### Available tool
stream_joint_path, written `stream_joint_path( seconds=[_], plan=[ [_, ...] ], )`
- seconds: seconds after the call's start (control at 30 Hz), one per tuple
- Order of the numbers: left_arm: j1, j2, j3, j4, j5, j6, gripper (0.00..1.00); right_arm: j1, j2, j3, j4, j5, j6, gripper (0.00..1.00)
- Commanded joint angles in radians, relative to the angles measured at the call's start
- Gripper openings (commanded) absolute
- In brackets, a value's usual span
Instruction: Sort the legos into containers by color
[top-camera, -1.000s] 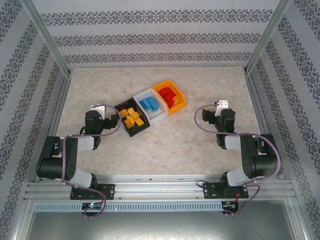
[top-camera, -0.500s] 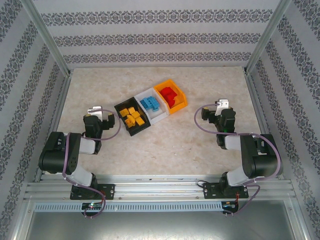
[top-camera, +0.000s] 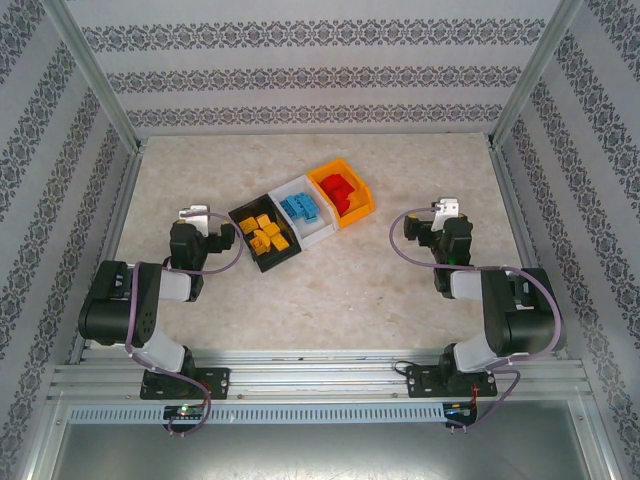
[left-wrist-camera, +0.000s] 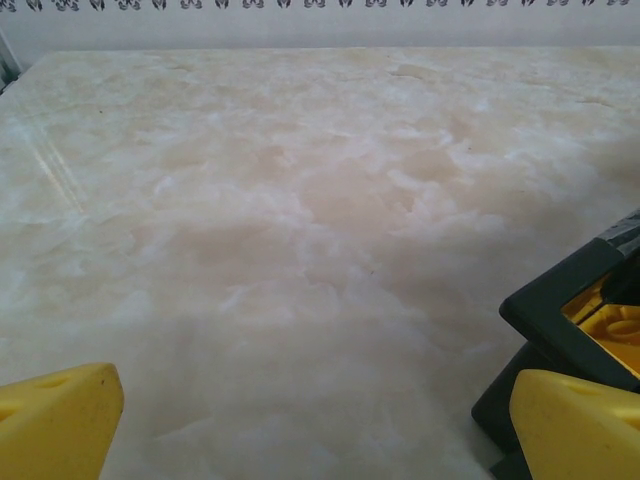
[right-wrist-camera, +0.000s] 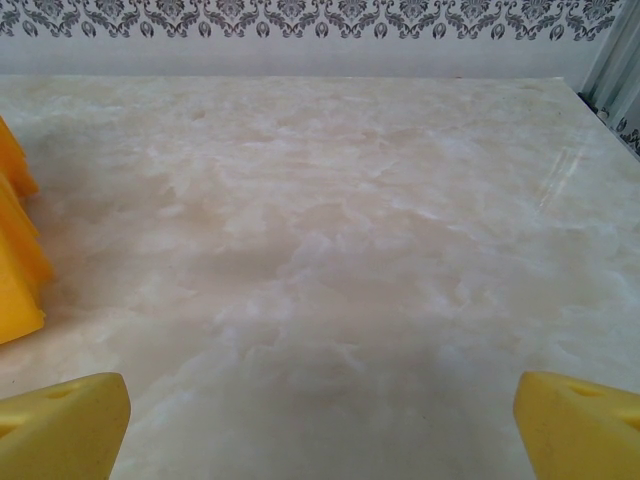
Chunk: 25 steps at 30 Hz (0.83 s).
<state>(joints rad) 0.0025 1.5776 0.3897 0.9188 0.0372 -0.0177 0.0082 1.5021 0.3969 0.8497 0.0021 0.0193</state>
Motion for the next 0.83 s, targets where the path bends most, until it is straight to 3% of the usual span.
stream_joint_path(
  seconds=[0.0,0.8],
  plan=[
    [0.014,0.007,0.004,0.0,0.018,0.016,1.0,-0.005,0.007,-0.006,0.028,-0.022,0.003,0.98],
    [0.014,0.007,0.005,-0.001,0.018,0.016,1.0,0.005,0.006,-0.008,0.031,-0.001,-0.006,0.98]
  ],
)
